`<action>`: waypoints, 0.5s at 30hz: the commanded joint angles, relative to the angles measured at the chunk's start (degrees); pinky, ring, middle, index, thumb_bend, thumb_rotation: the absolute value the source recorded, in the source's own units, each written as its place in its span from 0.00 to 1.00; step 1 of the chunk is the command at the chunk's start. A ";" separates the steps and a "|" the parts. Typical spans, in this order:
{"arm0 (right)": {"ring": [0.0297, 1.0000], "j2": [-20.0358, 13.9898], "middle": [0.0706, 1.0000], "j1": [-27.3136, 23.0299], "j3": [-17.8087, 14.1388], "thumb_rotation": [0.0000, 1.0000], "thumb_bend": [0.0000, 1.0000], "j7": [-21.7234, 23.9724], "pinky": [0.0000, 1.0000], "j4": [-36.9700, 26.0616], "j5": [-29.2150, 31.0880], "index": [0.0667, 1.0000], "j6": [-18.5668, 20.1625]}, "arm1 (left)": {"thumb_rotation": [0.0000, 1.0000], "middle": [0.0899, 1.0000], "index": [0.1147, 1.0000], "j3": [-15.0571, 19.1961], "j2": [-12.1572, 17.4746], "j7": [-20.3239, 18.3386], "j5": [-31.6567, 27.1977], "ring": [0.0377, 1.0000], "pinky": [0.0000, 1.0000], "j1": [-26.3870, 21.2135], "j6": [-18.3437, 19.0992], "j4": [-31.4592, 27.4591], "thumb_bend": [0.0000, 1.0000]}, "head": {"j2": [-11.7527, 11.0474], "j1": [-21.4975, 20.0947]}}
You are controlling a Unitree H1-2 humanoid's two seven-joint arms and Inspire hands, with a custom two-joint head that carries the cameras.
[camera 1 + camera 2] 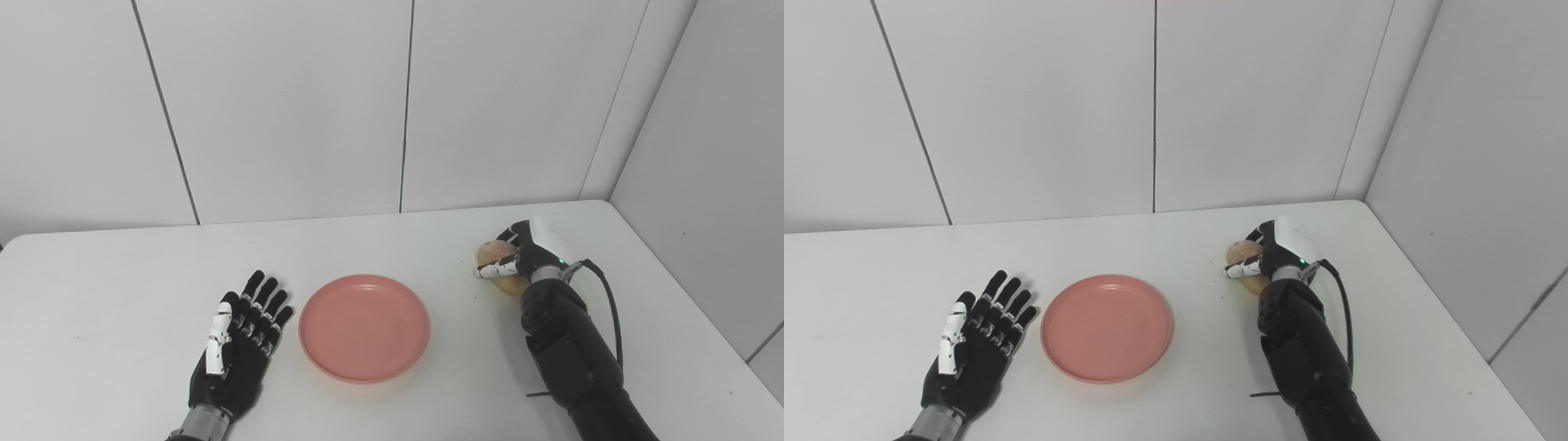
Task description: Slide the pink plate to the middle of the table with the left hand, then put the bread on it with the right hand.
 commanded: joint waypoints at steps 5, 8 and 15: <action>0.40 -1.70 0.43 -2.10 0.54 0.14 0.50 -0.99 0.34 -0.84 1.47 0.45 -0.27 | 1.00 1.00 0.99 -0.20 0.14 1.65 1.13 1.00 1.00 2.15 2.99 2.30 0.31 | -0.26 0.94; 0.40 -1.52 0.42 -1.87 0.18 0.14 0.50 -0.50 0.35 -2.84 0.97 0.45 -0.27 | 1.00 1.00 0.99 -0.23 0.09 1.79 1.11 1.00 1.00 2.16 3.17 2.22 0.32 | -0.26 0.94; 0.39 -2.44 0.42 -0.72 1.34 0.14 0.50 2.61 0.35 -11.83 0.76 0.45 -0.27 | 1.00 1.00 1.00 -0.42 -0.18 1.75 1.36 1.00 1.00 1.97 2.62 2.77 0.32 | -0.51 2.05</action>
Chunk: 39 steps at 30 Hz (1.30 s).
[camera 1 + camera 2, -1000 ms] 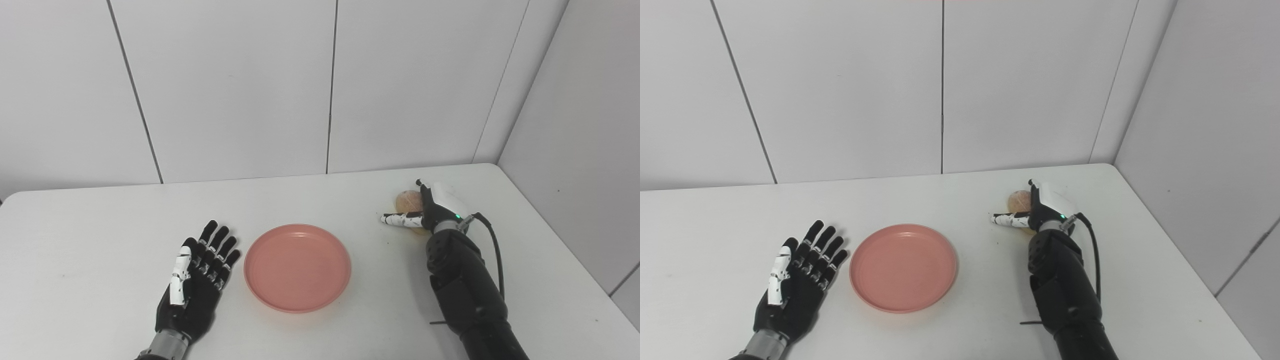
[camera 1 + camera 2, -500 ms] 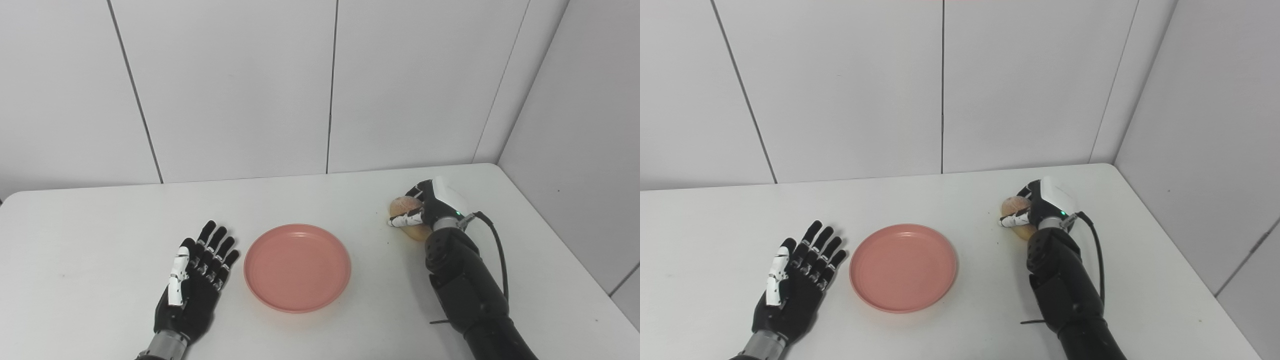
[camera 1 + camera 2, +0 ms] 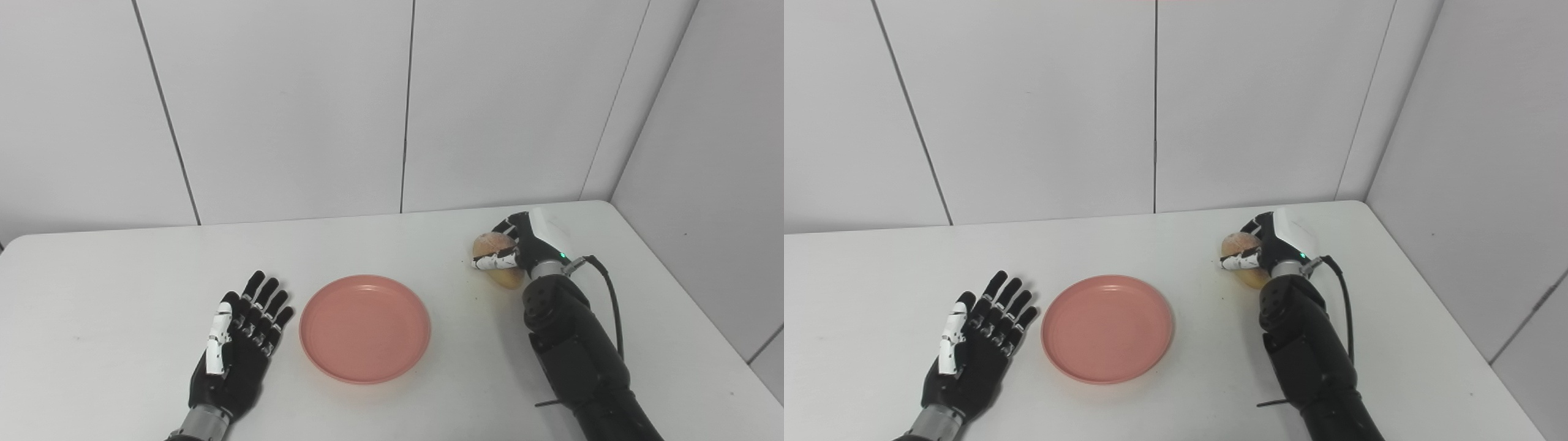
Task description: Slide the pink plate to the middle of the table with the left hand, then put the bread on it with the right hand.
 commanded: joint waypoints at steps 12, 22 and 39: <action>0.40 3.28 0.43 -2.43 -0.49 0.14 0.50 7.92 0.35 -16.27 -7.48 0.45 -0.39 | 1.00 0.98 0.98 -1.07 -0.80 3.02 2.86 0.98 1.00 2.39 1.59 1.90 0.33 | 0.15 2.03; 0.41 7.18 0.45 -2.49 4.25 0.14 0.50 12.65 0.36 -21.93 -10.94 0.45 -0.42 | 1.00 0.96 0.94 -2.23 -2.52 5.69 5.14 0.96 0.99 2.97 1.06 0.56 0.34 | 1.01 7.40; 0.36 10.21 0.42 -0.82 13.08 0.13 0.50 10.41 0.30 -20.93 -6.77 0.45 -1.62 | 1.00 0.93 0.91 -3.63 -5.76 8.69 7.89 0.93 0.95 3.08 1.32 -0.37 0.37 | 3.37 17.00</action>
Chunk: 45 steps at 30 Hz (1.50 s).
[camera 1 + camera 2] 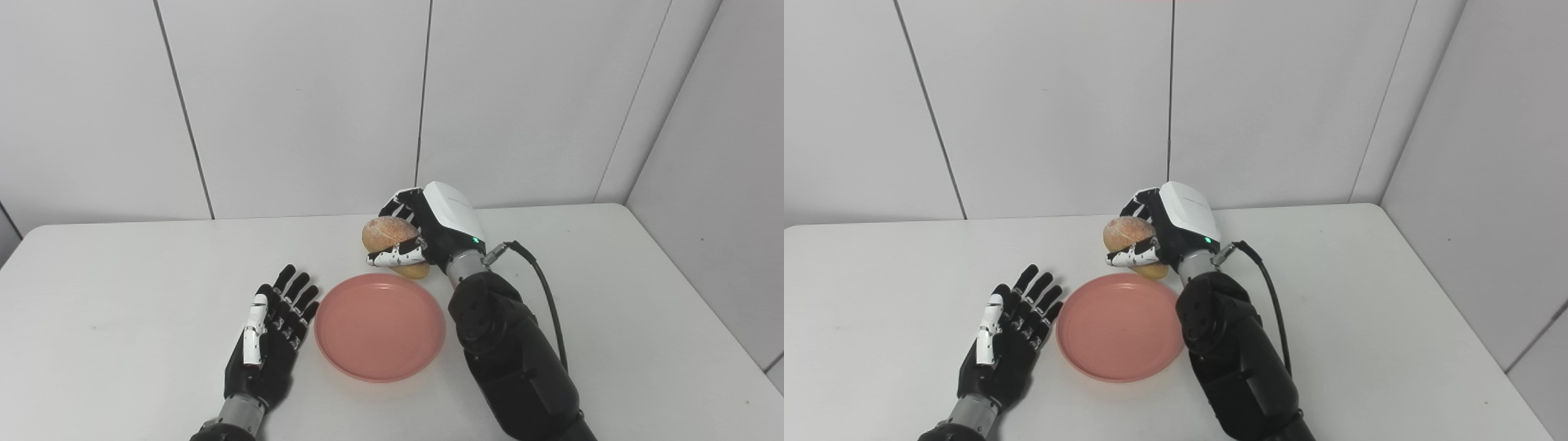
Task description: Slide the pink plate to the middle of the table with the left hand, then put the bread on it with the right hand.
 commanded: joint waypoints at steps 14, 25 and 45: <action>0.33 0.52 0.40 2.86 5.41 0.14 0.50 -2.97 0.26 -0.75 0.27 0.45 -1.75 | 1.00 0.91 0.90 -1.61 -2.22 4.02 3.72 0.91 0.93 2.42 2.70 0.82 0.37 | 1.45 3.52; 0.38 -0.26 0.44 4.51 5.77 0.14 0.50 -1.65 0.32 -0.87 0.56 0.45 -0.95 | 1.00 0.91 0.89 -1.63 -2.52 4.94 3.59 0.91 0.93 2.19 3.27 0.34 0.38 | 2.41 3.78; 0.31 -2.76 0.39 7.90 9.32 0.14 0.50 0.52 0.24 -0.57 -4.58 0.45 -1.16 | 1.00 0.91 0.89 -1.90 -2.62 5.54 4.09 0.91 0.91 2.02 3.48 -0.15 0.37 | 3.41 4.07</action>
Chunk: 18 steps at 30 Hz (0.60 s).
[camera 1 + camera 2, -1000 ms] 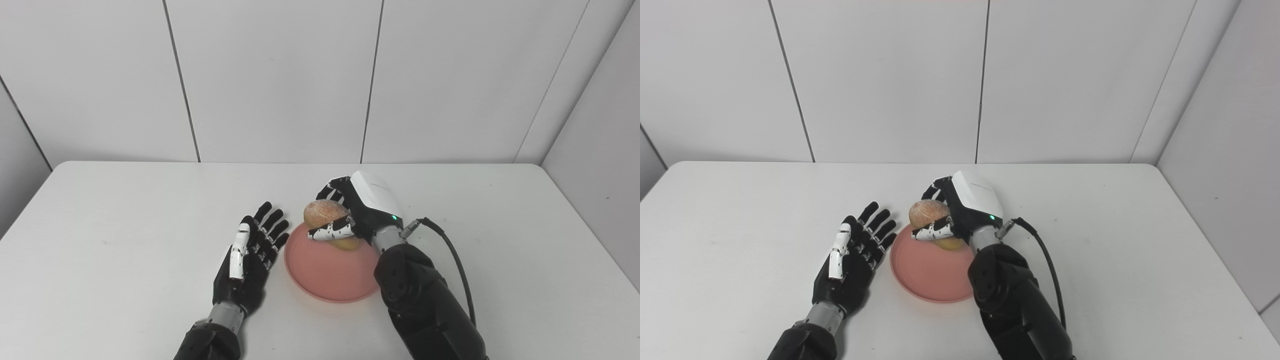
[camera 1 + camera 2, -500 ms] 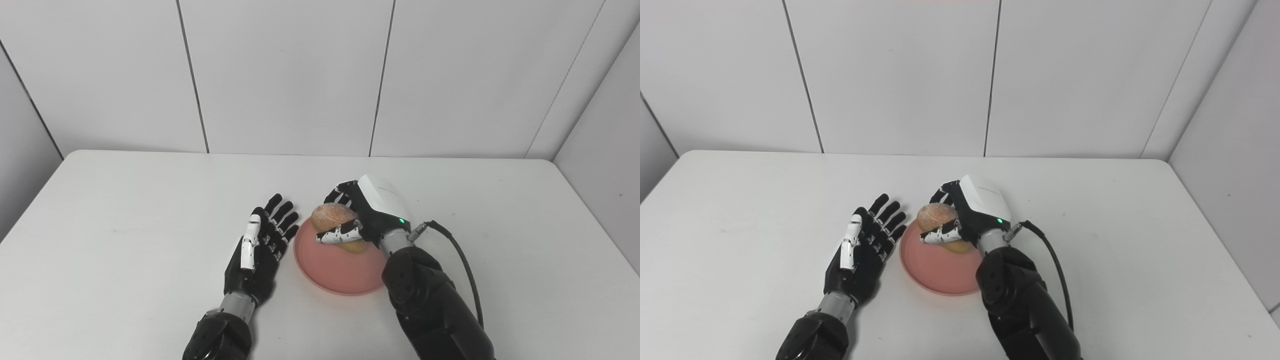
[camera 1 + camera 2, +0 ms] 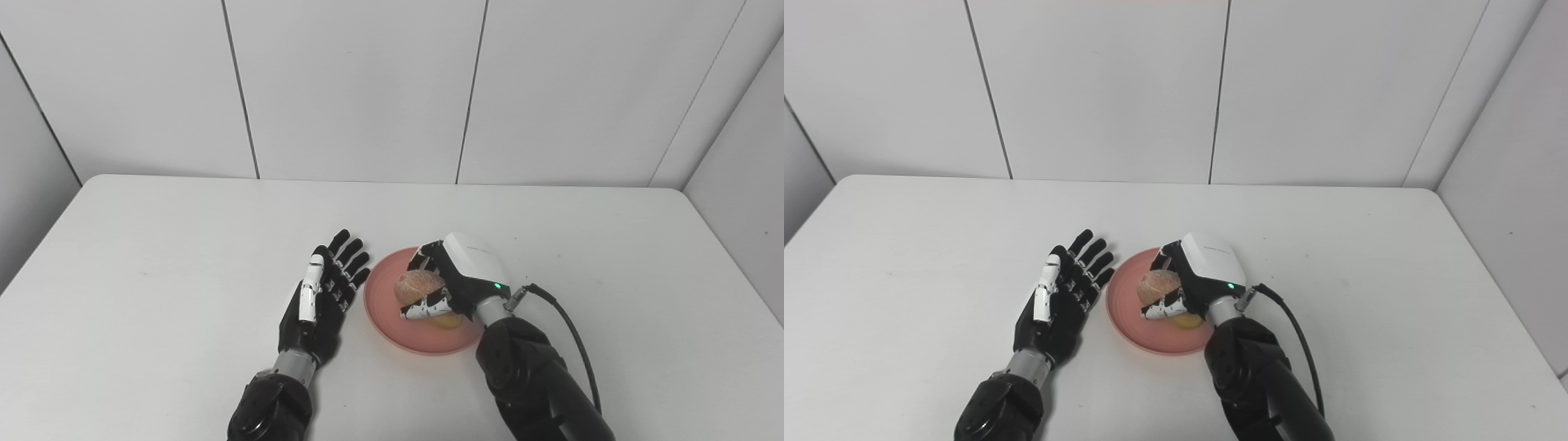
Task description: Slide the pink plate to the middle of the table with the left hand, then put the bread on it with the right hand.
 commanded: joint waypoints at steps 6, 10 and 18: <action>0.30 -0.45 0.38 -0.61 0.68 0.14 0.51 -0.63 0.23 -1.09 -1.69 0.45 -0.76 | 1.00 0.91 0.89 -0.23 -0.39 1.69 0.86 0.91 0.92 1.61 3.43 1.39 0.37 | -0.08 0.15; 0.30 -0.42 0.38 -0.12 0.77 0.14 0.51 -0.29 0.23 -1.20 -1.53 0.45 -0.83 | 1.00 0.91 0.89 -0.18 -0.45 1.64 0.67 0.91 0.92 1.61 3.46 1.42 0.37 | -0.05 0.14; 0.53 -0.69 0.61 0.52 1.12 0.26 0.64 -0.74 0.43 -1.82 -1.76 0.62 -1.39 | 1.00 0.91 0.89 -0.24 -0.51 1.81 0.83 0.91 0.91 1.58 3.45 1.42 0.37 | -0.05 0.27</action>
